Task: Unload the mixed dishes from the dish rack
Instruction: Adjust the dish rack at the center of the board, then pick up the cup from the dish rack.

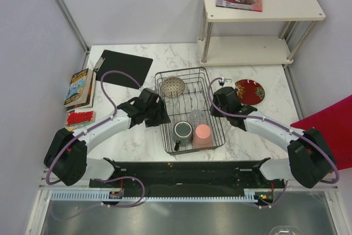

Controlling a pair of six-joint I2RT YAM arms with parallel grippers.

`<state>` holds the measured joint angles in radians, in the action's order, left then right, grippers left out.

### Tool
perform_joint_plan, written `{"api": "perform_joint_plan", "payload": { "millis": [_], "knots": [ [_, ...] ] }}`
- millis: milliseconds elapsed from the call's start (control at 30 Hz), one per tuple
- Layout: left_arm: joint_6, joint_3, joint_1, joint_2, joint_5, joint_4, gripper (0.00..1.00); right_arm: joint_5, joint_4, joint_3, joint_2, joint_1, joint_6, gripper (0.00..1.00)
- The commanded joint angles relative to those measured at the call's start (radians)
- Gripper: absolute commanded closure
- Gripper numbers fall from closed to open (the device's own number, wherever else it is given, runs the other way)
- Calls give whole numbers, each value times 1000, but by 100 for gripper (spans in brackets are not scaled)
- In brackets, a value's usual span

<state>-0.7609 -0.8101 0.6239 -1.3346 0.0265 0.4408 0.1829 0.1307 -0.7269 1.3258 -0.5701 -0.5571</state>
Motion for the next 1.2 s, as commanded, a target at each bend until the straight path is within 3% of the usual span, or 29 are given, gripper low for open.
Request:
{"api": "perform_joint_plan", "payload": {
  "millis": [0,167,367,467,500,600,700,900,1033,1167],
  "knots": [
    [20,-57,2,2,-51,10,36,29,-19,3,-30,-33,-24,78],
    [28,-72,-1,0,-60,16,40,35,-16,-9,-16,-69,-43,87],
    [40,-90,-10,0,-63,29,41,50,-3,-26,-13,-96,-44,86],
    [54,-106,-21,5,-73,44,37,70,21,-46,-31,-96,-29,63],
    [55,-113,-26,12,-82,48,36,85,41,-54,-39,-96,-24,47],
    [69,-132,-36,29,-103,68,26,110,85,-88,-71,-96,-3,24],
    [78,-149,-49,41,-123,84,18,147,142,-132,-97,-96,25,12],
    [86,-166,-87,83,-135,107,12,205,254,-249,-154,-96,91,5],
    [98,-169,-96,112,-135,110,11,81,227,-255,-223,-120,182,4],
    [104,-158,-96,118,-129,110,11,76,224,-217,-299,-275,227,3]
  ]
}}
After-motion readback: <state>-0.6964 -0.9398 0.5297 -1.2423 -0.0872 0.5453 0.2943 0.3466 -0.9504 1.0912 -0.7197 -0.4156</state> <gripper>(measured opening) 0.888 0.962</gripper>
